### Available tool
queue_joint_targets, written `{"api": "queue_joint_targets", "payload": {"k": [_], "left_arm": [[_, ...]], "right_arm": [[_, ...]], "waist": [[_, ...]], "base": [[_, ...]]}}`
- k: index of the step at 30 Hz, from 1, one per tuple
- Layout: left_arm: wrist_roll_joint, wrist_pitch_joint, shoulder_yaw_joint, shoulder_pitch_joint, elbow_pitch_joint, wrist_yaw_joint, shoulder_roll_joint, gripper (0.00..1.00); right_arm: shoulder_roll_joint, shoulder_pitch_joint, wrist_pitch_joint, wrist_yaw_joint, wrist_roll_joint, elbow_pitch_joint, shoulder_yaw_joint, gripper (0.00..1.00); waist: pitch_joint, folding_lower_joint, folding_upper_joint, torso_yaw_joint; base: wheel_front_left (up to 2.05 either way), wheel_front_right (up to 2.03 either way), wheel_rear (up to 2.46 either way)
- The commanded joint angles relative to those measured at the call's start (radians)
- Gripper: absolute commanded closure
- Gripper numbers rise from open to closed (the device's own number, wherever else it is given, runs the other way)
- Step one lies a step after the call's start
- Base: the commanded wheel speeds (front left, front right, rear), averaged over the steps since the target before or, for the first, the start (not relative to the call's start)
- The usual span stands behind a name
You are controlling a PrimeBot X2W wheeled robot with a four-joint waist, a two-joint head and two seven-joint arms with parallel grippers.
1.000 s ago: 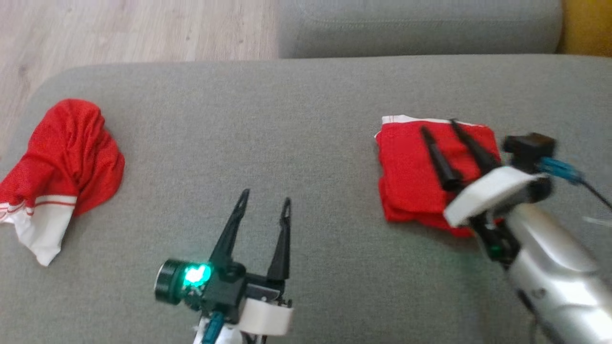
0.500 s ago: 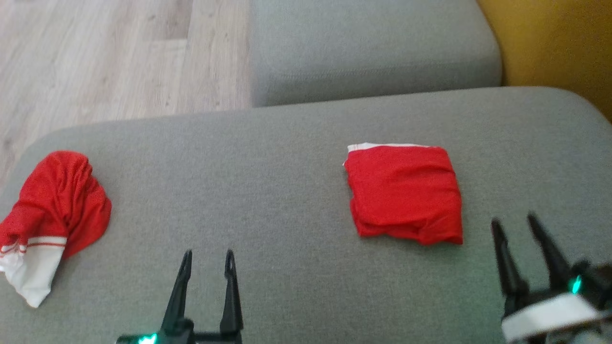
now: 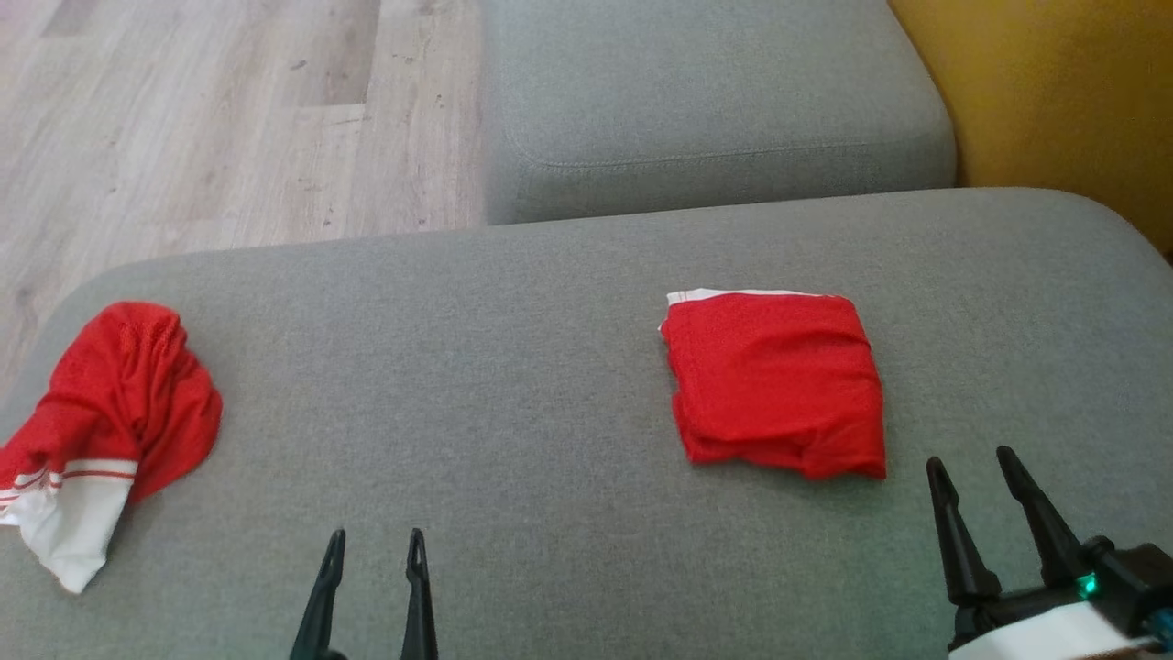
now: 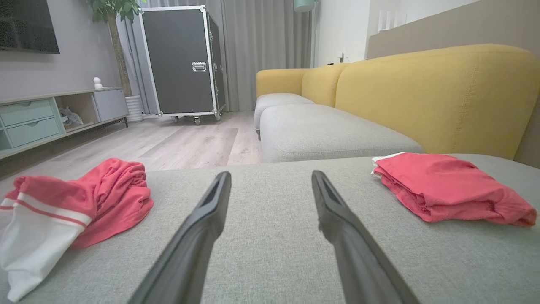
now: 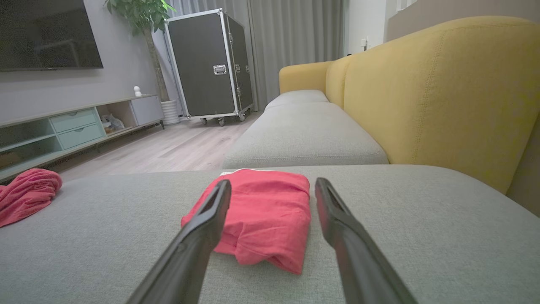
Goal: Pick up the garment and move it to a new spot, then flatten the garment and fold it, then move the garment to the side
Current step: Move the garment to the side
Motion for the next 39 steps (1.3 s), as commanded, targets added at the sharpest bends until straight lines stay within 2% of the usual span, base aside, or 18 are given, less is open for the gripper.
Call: {"api": "queue_joint_targets", "payload": {"k": [1,39], "left_arm": [[0.008,-0.005,0.042,-0.029,-0.028,-0.006,-0.011,0.00],[0.031,-0.005,0.047,-0.012,-0.050,-0.043,-0.032,0.00]], "right_arm": [[-0.017,-0.018,-0.011,-0.001,-0.010,-0.035,0.009,0.00],[-0.023,-0.001,-0.011,-0.001,-0.023,0.003,0.008,0.00]], "waist": [[-0.002,0.0000,-0.0001,0.005],[-0.004,0.0000,-0.0001,0.039]], "base": [[0.00,0.00,0.00],[0.00,0.00,0.00]]}}
